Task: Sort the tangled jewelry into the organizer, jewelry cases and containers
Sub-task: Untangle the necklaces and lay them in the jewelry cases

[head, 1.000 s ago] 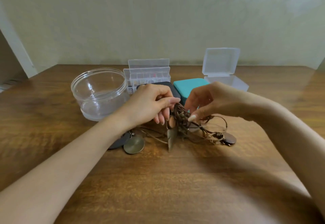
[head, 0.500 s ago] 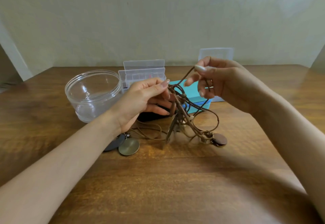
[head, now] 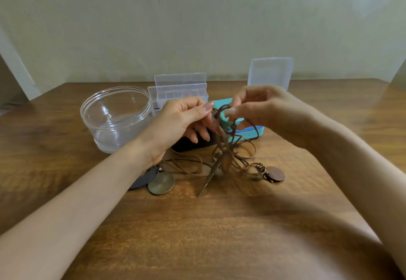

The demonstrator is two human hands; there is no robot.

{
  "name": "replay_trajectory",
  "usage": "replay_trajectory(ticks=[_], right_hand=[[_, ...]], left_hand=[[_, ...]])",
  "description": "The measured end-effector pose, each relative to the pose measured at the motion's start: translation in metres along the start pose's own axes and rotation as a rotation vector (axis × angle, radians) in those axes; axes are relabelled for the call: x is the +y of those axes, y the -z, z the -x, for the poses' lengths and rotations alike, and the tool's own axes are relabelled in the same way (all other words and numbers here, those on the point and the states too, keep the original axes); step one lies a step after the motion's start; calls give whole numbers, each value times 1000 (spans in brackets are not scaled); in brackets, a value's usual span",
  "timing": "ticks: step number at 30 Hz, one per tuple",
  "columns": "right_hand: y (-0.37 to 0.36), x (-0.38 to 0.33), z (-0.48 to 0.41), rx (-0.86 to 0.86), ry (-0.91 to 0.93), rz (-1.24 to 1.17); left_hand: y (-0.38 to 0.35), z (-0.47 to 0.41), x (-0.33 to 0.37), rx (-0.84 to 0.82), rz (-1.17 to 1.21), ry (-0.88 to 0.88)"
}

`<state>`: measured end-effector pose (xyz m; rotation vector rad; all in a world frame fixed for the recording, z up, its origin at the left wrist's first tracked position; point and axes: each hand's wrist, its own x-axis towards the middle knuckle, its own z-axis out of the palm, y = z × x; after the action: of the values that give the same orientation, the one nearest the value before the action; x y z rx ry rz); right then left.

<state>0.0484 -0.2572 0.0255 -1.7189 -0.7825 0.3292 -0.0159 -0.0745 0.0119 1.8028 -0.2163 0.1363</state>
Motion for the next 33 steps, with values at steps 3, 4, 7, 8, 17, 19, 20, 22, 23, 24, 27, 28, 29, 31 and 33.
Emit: replay_trajectory(ticks=[3,4,7,8,17,19,20,22,23,24,27,28,29,31,33], right_hand=[[7,0,-1,40,19,-284],[9,0,-1,48,19,-327],[12,1,-1,62,19,-341],[12,2,-1,62,19,-339],[25,5,-1,20,170,-650],[30,6,-2,-29,199,-800],[32,6,-3,-60,201,-811],[35,7,-3,-113,182,-722],[36,7,-4,-119,163,-632],[36,7,-3,-118,141,-536],[35,9,-5,-114,154,-485],[36,8,-5,-108,190,-579],[38,8,-6,-107,226,-703],[44,9,-7,-174,258,-1026],[51,9,-6,-220,257,-1225]], left_hand=[[4,0,1,1,84,30],[4,1,2,1,124,40],[7,0,2,1,242,40],[8,-1,2,2,275,33],[7,2,3,-5,-32,3],[4,3,2,-52,-82,57],[4,3,2,-60,-77,76],[5,4,3,-46,-10,78],[6,4,4,-31,37,65],[7,3,5,-16,75,47],[10,3,8,-2,18,27],[10,3,8,-13,-81,40],[10,3,7,-32,-210,64],[9,3,2,-106,-484,138],[7,3,-3,-172,-640,194]])
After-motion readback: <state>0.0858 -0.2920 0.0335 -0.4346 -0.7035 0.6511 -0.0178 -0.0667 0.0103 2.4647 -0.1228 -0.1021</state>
